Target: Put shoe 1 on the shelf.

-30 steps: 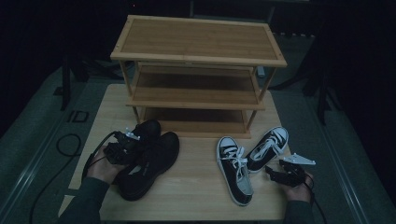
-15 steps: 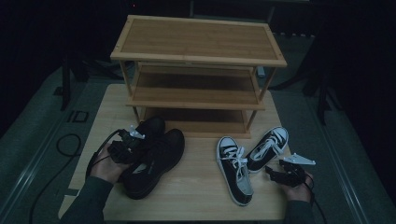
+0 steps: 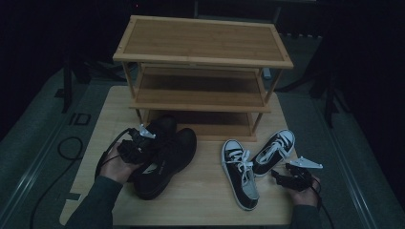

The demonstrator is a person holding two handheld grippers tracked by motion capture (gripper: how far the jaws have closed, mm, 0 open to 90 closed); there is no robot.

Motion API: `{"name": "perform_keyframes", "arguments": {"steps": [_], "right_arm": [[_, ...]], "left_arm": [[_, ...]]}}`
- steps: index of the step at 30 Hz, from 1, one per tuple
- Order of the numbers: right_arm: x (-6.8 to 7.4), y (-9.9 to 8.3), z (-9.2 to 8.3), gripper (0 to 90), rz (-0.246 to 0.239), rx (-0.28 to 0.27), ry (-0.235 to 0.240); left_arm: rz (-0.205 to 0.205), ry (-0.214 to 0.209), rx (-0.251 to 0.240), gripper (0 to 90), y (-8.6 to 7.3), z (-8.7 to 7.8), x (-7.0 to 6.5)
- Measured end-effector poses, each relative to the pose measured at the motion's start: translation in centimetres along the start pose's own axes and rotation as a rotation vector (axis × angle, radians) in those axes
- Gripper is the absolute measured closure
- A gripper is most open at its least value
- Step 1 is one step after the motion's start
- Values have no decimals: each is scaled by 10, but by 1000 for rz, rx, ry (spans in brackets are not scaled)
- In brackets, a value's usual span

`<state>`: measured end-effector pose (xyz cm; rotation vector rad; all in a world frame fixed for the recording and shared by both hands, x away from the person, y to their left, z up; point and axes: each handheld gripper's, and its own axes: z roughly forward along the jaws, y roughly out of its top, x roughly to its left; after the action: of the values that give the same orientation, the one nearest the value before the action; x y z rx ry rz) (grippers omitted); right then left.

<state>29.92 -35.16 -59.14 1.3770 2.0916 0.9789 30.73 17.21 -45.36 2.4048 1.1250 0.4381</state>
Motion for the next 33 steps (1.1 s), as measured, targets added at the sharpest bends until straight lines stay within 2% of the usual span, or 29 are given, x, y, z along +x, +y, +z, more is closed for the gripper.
{"name": "perform_keyframes", "arguments": {"steps": [7,12,19,25,33], "right_arm": [[0,0,0,267,0,0,1],[0,0,0,268,0,0,1],[0,0,0,268,-3,-1,0],[0,0,0,268,-1,0,1],[0,0,0,268,0,0,1]], "left_arm": [[19,5,7,861,7,6,0],[33,11,-7,861,16,7,-1],[27,20,-19,861,33,13,-1],[20,29,-2,860,48,29,3],[-11,79,17,860,70,58,3]]}}
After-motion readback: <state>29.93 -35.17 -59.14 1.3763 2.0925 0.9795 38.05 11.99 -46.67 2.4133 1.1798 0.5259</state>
